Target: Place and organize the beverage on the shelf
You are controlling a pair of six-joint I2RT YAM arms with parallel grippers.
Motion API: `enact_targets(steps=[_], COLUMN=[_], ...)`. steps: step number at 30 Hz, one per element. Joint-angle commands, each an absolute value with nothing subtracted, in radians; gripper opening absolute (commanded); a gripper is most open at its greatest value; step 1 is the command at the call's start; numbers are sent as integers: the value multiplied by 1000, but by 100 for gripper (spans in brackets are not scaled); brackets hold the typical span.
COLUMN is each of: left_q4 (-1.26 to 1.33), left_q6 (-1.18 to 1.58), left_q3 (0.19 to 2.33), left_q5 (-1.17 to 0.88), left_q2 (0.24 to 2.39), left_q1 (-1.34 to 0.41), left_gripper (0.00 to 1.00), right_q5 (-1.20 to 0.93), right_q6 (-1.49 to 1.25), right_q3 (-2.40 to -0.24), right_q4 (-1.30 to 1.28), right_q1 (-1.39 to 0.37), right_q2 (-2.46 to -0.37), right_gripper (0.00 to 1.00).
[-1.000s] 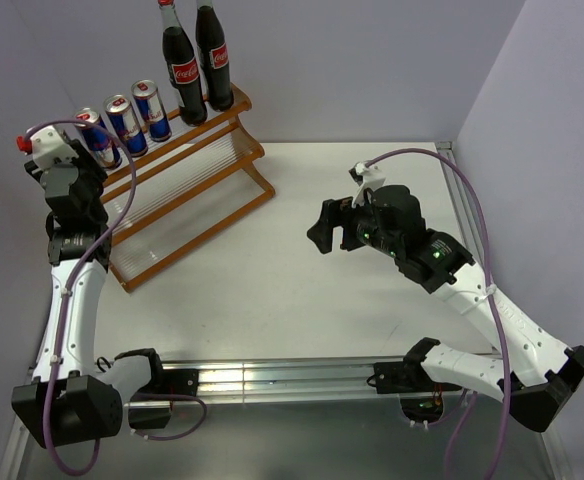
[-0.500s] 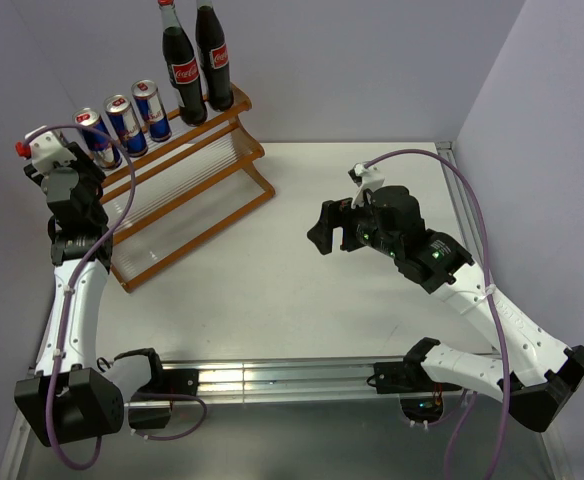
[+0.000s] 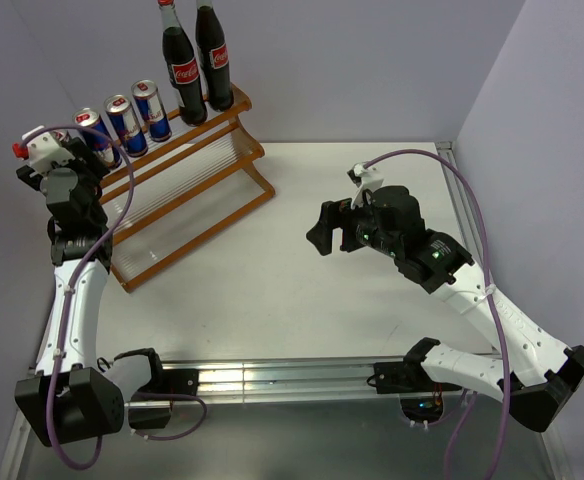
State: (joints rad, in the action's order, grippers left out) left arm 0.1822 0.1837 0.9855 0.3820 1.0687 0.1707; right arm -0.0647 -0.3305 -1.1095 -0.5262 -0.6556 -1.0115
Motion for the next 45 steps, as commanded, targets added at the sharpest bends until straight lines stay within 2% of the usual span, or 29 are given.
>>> enact_targets(steps=[1, 7, 13, 18, 24, 29, 33, 40, 45], left_q4=[253, 230, 184, 102, 3, -211, -325, -526, -606], left_q6=[199, 202, 201, 213, 221, 209, 190, 202, 242], left_q3=[989, 999, 1022, 1066, 1095, 1173, 1203, 1195, 1180], left_q5=[391, 390, 411, 385, 273, 256, 320, 400, 335], left_q2=[1029, 1011, 965, 890, 812, 821, 813, 767, 698], left_q1=[175, 175, 175, 175, 163, 83, -27, -215, -227], left_gripper=[78, 84, 99, 100, 100, 100, 99, 100, 100], right_q5=[-74, -74, -63, -2, 193, 380, 458, 512, 525], right_q6=[-314, -318, -318, -319, -344, -339, -336, -268, -262], right_q3=[-1120, -1120, -1118, -1120, -1114, -1141, -1138, -1106, -1127], right_q4=[-499, -499, -499, -499, -488, -555, -578, -586, -643], right_q1=[-649, -649, -649, -649, -649, -649, -649, -649, -649], right_q2=[-993, -980, -968, -959, -940, -927, -867, -767, -709], right_gripper=[98, 98, 98, 98, 100, 100, 100, 100, 100])
